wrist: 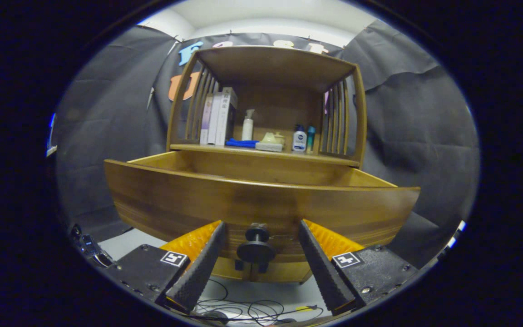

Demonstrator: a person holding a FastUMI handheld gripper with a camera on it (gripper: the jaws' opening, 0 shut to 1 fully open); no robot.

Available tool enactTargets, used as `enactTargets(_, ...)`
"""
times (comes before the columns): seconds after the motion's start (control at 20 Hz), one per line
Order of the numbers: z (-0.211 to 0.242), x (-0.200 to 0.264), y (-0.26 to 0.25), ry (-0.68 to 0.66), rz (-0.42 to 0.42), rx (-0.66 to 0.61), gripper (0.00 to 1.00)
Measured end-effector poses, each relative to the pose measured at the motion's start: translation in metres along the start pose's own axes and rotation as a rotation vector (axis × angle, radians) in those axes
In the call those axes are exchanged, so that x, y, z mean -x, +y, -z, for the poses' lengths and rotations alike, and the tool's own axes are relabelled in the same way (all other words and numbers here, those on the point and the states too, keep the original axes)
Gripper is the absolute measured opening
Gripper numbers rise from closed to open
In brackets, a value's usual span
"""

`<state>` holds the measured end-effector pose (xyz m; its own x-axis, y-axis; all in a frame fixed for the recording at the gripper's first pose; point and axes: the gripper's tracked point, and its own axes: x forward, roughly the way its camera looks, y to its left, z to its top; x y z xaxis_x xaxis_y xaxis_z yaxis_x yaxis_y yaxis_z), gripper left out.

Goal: Pull open the drawer, take out the items inside it, and place them on the countertop above the cabinet.

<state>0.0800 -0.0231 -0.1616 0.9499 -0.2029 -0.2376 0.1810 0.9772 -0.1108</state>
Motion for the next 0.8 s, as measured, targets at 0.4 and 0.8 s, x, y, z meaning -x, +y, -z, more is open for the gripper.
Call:
enactTargets(0.4,0.004,-0.005,0.006,-0.017,0.013,-0.024,1.00)
enactTargets(0.8,-0.003,-0.023,0.003,0.009,-0.013,-0.035,1.00)
